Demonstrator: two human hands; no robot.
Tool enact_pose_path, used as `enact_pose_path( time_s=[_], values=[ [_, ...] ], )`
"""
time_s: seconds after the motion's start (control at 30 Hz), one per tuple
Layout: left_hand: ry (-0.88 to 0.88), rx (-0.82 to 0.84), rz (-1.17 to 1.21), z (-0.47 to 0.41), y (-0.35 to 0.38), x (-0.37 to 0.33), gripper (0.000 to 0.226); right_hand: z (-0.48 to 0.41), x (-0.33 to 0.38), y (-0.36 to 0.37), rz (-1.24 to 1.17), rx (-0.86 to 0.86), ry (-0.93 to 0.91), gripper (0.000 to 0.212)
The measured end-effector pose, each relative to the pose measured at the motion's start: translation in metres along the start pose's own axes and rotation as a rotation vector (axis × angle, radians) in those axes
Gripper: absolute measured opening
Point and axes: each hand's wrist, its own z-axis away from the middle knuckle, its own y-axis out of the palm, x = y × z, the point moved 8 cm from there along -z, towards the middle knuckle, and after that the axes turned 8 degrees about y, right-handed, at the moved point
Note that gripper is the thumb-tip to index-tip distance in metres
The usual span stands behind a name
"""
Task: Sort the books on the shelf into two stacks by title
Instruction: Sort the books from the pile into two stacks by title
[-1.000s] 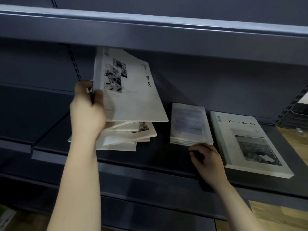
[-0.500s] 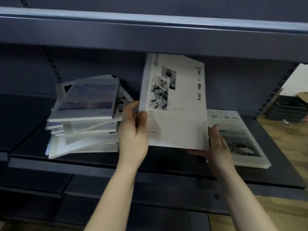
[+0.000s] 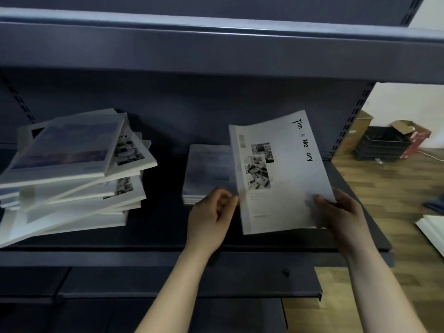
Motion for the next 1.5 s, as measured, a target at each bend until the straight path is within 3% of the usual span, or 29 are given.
enact_pose_path(
  time_s=[0.17, 0.37, 0.53, 0.67, 0.83, 1.0, 1.07, 1.2, 1.5],
  values=[
    [0.154, 0.086, -0.262, 0.004, 0.027, 0.003, 0.031, -0.007, -0.003, -0.027, 0.173, -0.113, -0.039, 0.022],
    [0.146, 0.137, -0.427, 0.006, 0.038, 0.015, 0.028, -0.017, -0.014, -0.034, 0.556, -0.255, -0.092, 0.01],
    [0.149, 0.143, -0.472, 0.006, 0.04, 0.016, 0.025, -0.018, -0.025, -0.036, 0.714, -0.406, -0.017, 0.026],
    [0.157, 0.139, -0.48, 0.008, 0.041, 0.018, 0.021, -0.011, -0.02, -0.038, 0.751, -0.472, -0.081, 0.045],
    [0.156, 0.12, -0.497, 0.008, 0.041, 0.018, 0.014, -0.012, -0.013, -0.032, 0.816, -0.245, -0.131, 0.045],
    [0.154, 0.109, -0.515, 0.007, 0.041, 0.016, 0.012, 0.002, -0.017, -0.022, 0.916, 0.092, 0.033, 0.083],
    [0.149, 0.105, -0.513, 0.007, 0.041, 0.016, 0.012, 0.006, -0.013, -0.018, 0.954, 0.097, 0.011, 0.087],
    [0.144, 0.103, -0.519, 0.007, 0.041, 0.015, 0.01, 0.006, -0.006, -0.018, 0.937, 0.027, -0.086, 0.078],
    [0.137, 0.097, -0.513, 0.008, 0.04, 0.013, 0.01, -0.013, -0.01, -0.016, 0.911, 0.037, -0.1, 0.08]
  ],
)
